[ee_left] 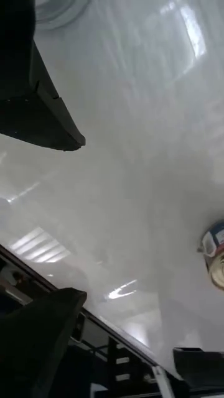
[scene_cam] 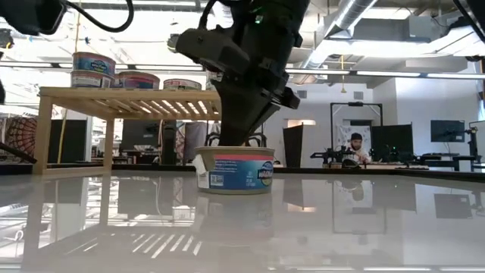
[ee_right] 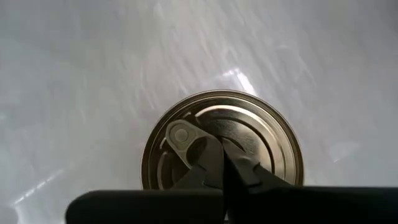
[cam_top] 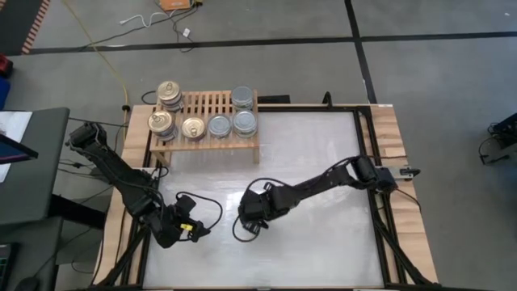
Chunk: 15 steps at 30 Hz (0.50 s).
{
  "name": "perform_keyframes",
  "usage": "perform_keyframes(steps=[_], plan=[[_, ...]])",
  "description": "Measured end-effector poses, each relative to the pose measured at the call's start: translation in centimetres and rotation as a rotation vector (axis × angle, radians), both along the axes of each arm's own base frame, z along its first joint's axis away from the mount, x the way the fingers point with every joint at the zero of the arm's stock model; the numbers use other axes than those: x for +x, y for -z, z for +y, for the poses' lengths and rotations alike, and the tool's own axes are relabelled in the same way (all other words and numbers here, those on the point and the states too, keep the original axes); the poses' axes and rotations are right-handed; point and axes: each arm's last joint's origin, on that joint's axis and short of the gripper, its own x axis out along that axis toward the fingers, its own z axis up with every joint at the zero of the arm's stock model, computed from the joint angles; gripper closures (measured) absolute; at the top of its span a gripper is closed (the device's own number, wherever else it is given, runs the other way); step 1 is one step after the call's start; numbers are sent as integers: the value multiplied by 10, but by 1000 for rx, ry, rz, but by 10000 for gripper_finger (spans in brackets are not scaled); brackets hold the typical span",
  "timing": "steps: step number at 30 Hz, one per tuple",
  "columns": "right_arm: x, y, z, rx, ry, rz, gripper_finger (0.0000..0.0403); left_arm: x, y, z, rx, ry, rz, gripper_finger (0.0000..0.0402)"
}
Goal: Stack canned seafood by type on shelf
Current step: Stack the blue tuna can on top of the bottom right blue tuna can on the shelf
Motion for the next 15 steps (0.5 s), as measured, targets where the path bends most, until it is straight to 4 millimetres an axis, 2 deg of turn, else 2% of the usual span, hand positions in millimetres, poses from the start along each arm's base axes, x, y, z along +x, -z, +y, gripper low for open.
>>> perform_keyframes(steps=[2, 7, 9, 12, 15], plan=[[1, -2, -5, -2, -1, -1, 385, 2, 0, 2, 2, -14, -4, 36], [-7, -29, -10, 15, -7, -39, 385, 7, 0, 8, 5, -48, -6, 36], [-15, -52, -9, 9, -14, -78, 385, 9, 0, 10, 10, -58, -6, 36], [-33, -99, -8, -17, -19, -180, 385, 13, 0, 15, 29, -65, -7, 36], [-61, -118, -4, -27, -56, -195, 385, 17, 0, 20, 47, -73, -9, 36]])
